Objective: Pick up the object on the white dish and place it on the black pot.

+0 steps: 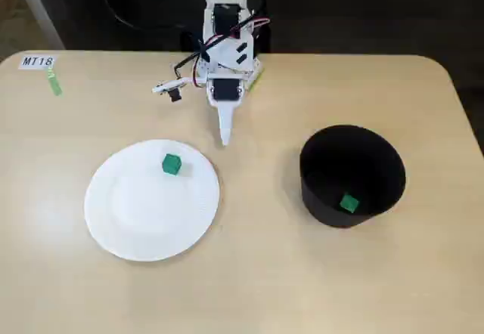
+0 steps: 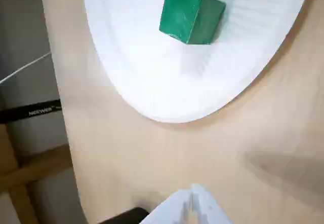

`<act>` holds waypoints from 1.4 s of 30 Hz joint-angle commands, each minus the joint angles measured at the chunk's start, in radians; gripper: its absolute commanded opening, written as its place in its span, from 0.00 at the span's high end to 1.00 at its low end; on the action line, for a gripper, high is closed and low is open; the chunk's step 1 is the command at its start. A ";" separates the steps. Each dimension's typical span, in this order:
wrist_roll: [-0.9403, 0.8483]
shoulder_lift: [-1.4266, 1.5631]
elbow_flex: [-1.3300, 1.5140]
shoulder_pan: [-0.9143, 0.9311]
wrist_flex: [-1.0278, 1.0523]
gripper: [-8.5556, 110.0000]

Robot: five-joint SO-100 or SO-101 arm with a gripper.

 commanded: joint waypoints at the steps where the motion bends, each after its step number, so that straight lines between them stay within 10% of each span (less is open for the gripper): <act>1: -0.043 0.114 -0.035 -0.071 0.028 0.93; 18: -0.051 0.098 -0.221 -0.095 0.091 0.93; 42: 0.058 -0.719 -0.966 -0.006 0.216 0.93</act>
